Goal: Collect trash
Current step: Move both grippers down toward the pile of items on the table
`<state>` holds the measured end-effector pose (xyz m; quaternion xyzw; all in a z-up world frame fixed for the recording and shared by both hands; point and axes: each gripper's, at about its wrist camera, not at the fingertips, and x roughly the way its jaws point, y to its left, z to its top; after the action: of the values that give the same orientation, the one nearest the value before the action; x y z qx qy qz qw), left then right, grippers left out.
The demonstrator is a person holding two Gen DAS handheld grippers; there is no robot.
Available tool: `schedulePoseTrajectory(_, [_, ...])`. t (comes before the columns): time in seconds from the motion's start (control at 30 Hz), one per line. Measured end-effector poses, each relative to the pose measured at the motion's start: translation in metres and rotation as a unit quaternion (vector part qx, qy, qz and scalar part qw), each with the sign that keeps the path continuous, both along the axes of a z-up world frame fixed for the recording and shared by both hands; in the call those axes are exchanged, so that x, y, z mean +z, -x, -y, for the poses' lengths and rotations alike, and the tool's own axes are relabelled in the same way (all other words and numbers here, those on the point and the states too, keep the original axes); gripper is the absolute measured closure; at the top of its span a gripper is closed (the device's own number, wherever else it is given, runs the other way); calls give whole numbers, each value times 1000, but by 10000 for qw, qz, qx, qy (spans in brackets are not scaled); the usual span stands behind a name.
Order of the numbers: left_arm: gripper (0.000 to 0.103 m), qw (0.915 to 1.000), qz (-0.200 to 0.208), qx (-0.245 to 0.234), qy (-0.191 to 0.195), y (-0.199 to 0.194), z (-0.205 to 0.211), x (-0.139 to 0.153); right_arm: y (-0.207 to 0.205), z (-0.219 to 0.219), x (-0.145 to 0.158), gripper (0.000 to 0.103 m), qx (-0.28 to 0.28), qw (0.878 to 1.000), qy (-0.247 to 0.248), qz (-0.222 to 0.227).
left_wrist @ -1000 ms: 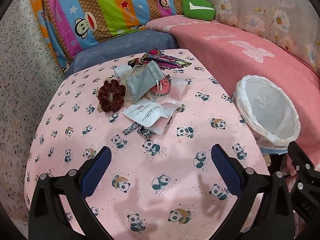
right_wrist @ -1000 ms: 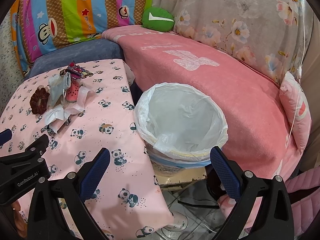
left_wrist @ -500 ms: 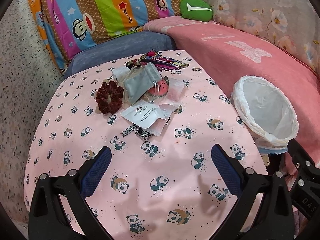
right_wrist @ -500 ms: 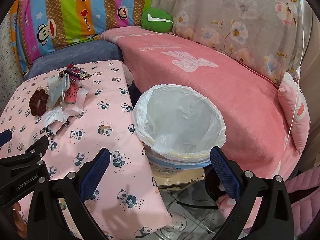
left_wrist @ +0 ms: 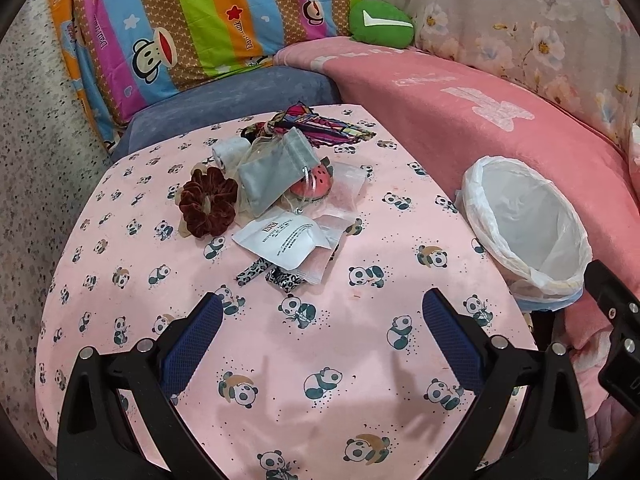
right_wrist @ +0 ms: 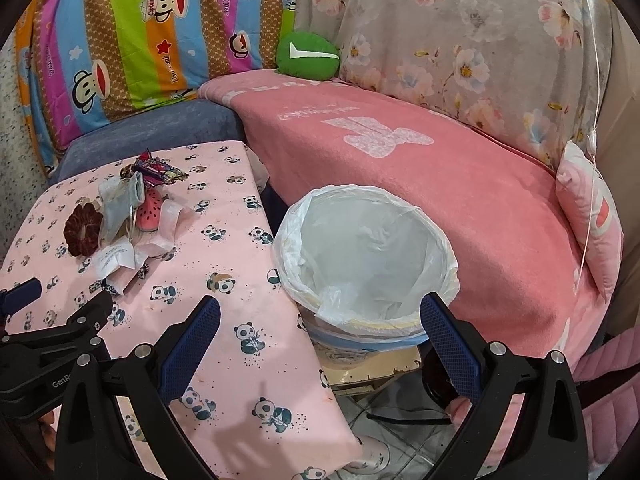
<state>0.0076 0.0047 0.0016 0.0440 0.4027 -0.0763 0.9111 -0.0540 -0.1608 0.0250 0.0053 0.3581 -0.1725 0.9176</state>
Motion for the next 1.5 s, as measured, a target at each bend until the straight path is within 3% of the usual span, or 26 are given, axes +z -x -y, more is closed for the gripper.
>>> schedulePoseTrajectory(0.47, [8, 9986, -177, 374, 324, -50, -78, -20, -40, -38, -16, 7, 231, 9997, -42, -36])
schedulePoseTrajectory(0.77, [8, 9909, -762, -106, 1102, -92, -71, -43, -77, -62, -39, 8, 413, 9984, -118, -361])
schedulePoseTrajectory(0.9, [15, 9838, -1098, -196, 1406, -111, -59, -60, -88, -68, -48, 9, 452, 9979, -125, -455])
schedulePoseTrajectory(0.97, [20, 9800, -1281, -169, 1510, -118, -56, -68, -93, -69, -52, 9, 475, 9975, -146, -500])
schedulePoseTrajectory(1.03, [42, 9770, -1402, -195, 1595, -123, -55, -73, -96, -70, -55, 13, 499, 9972, -166, -541])
schedulePoseTrajectory(1.13, [66, 9725, -1443, -214, 1816, -124, -61, -71, -101, -74, -61, 22, 607, 9959, -258, -614])
schedulePoseTrajectory(1.23, [77, 9720, -1309, -223, 1937, -120, -72, -61, -108, -79, -66, 34, 765, 9941, -388, -664])
schedulePoseTrajectory(1.43, [82, 9723, -1103, -300, 2037, -116, -91, -44, -126, -99, -75, 60, 1239, 9850, -959, -722])
schedulePoseTrajectory(1.5, [85, 9737, -1027, -320, 2007, -113, -98, -39, -131, -109, -79, 62, 1402, 9812, -1110, -727])
